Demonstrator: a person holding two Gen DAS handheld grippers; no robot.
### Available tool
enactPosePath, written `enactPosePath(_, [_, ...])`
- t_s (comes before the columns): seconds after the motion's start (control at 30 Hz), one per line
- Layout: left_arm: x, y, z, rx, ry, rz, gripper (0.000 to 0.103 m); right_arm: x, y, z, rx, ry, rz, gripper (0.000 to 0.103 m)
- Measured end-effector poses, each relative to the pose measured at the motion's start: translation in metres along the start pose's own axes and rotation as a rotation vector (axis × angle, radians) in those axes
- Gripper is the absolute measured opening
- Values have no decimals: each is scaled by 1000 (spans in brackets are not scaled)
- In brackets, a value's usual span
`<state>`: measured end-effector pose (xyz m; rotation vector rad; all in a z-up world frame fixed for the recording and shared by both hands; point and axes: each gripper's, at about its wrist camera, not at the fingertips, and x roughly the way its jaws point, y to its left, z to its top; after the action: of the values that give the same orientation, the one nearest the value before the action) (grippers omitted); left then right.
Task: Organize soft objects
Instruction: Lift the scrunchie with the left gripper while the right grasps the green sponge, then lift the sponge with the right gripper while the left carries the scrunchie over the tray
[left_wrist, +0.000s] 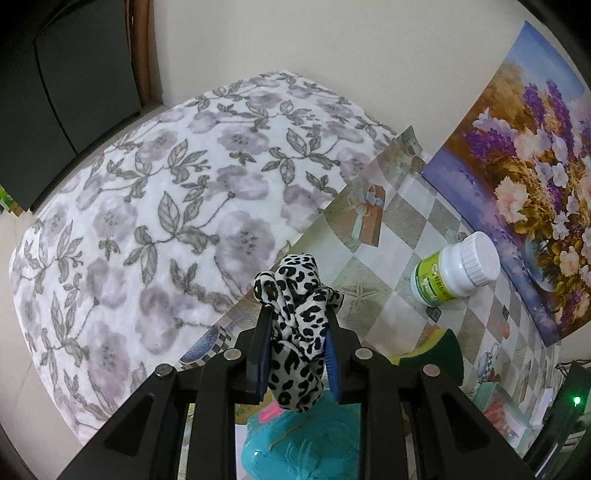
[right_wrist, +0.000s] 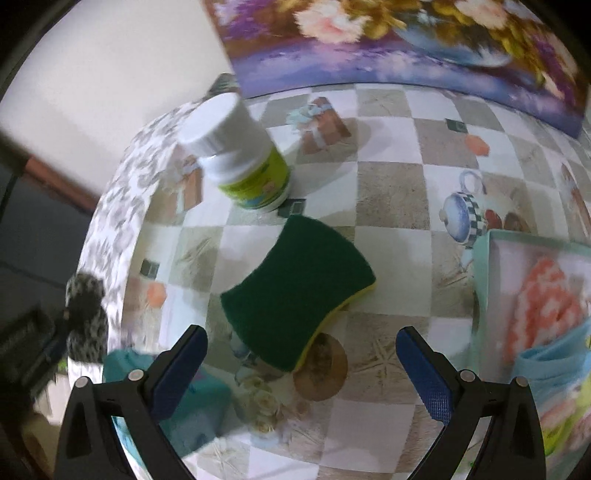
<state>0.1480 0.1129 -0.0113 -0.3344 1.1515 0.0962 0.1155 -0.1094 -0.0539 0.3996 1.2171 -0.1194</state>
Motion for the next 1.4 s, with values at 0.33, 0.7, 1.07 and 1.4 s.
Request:
enactPosePath(0.33, [10,10,2,-32,35,-10,26,23,-3,19,135,12,-32,103])
enactPosePath(0.7, [9,10,3,-30,37,-23,26,46,0,20,161,28,-86,103])
enactPosePath(1.07, [6,6,2,-22,44,-32,26,30,-22,8,137,34,-69,73])
enactPosePath(1.4, [5,-1,1,4,41,-18,26,14,-37,-2,115,25,-12,70])
